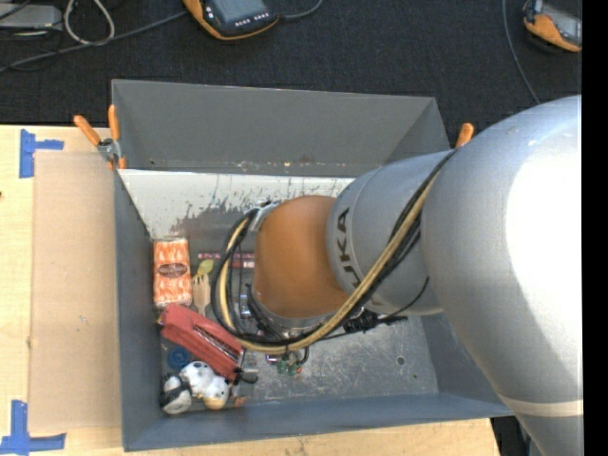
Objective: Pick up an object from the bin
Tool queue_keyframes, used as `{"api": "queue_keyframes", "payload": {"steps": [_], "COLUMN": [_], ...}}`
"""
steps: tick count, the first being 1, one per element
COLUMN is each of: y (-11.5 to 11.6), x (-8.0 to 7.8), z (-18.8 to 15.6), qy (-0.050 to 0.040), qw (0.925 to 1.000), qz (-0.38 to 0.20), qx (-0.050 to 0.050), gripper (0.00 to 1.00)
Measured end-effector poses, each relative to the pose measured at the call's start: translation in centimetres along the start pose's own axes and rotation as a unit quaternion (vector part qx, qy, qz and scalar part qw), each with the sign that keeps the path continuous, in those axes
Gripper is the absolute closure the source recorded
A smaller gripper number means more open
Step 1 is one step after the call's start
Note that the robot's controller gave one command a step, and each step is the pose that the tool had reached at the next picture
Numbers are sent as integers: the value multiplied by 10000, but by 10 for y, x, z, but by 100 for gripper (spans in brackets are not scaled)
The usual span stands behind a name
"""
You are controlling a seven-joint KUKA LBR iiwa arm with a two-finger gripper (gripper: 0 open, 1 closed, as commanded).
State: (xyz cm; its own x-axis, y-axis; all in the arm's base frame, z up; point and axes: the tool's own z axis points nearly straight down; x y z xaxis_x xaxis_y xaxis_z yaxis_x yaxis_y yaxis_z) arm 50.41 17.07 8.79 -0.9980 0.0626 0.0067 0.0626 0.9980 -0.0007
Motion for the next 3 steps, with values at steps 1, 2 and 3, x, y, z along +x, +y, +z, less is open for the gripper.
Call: {"api": "queue_keyframes", "payload": {"steps": [1, 2, 3], "y": [25, -38, -38], "x": [1, -34, -34], "z": [11, 17, 17], "qy": [-37, -3, -3], "qw": [9966, 9988, 9988], "qz": [-828, 486, 488], "qx": [19, -3, -4], "gripper": [0, 100, 100]}}
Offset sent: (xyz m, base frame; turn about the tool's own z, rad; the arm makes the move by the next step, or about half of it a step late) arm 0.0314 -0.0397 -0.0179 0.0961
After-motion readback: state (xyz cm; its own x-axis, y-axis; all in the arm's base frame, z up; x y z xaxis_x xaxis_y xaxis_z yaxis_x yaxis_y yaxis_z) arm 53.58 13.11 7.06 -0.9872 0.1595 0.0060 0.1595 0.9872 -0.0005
